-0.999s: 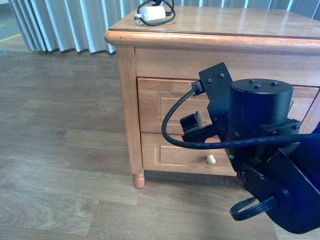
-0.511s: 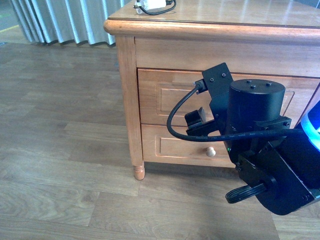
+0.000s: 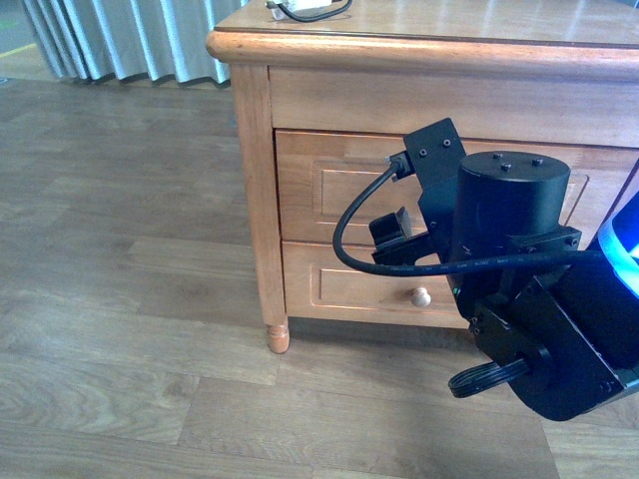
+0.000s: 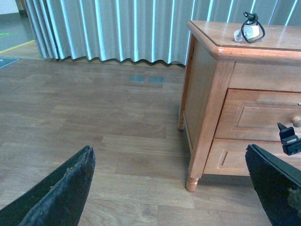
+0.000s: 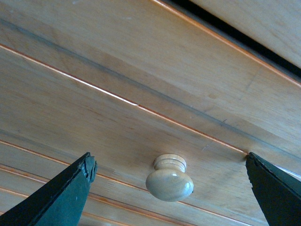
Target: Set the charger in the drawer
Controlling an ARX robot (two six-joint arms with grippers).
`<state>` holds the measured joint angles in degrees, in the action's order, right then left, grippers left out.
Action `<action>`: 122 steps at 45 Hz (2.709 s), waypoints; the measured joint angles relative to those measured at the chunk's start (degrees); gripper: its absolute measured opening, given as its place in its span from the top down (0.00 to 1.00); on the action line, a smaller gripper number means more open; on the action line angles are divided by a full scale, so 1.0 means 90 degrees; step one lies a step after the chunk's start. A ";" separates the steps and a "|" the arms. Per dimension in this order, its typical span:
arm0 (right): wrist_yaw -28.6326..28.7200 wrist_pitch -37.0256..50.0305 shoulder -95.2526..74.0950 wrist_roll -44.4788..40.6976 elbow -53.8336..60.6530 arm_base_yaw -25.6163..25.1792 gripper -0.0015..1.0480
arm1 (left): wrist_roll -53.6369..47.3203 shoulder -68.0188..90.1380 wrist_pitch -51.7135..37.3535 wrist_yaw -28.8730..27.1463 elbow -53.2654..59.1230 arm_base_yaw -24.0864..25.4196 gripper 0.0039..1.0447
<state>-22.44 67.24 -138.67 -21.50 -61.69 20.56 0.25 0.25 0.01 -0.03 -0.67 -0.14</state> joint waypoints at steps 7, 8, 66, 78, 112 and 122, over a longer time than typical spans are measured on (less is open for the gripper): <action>-0.0053 0.0000 0.0000 0.0000 0.0000 -0.0002 0.18 | 0.0000 0.0000 0.0000 0.0000 0.0000 0.0000 0.06; -0.0061 0.0000 0.0000 0.0000 0.0000 -0.0002 0.20 | 0.0000 0.0000 0.0000 0.0000 0.0000 0.0000 0.06; 0.0000 0.0002 -0.0141 0.0005 -0.0005 0.0000 0.77 | 0.0000 0.0000 0.0000 0.0000 0.0000 0.0000 0.06; 0.0129 0.0010 -0.0114 0.0051 0.0107 -0.0032 0.78 | 0.0000 0.0000 0.0000 0.0000 0.0000 0.0000 0.06; 0.1467 0.0576 0.1515 0.0556 0.3024 -0.0199 0.79 | 0.0000 0.0000 0.0000 0.0000 0.0000 0.0000 0.06; 0.1902 0.0721 0.1916 0.0554 0.3757 -0.0272 0.79 | 0.0000 0.0000 0.0000 0.0000 0.0000 0.0000 0.06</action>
<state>-5.32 73.73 -121.43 -16.51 -27.88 18.11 0.25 0.25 0.01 -0.03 -0.67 -0.14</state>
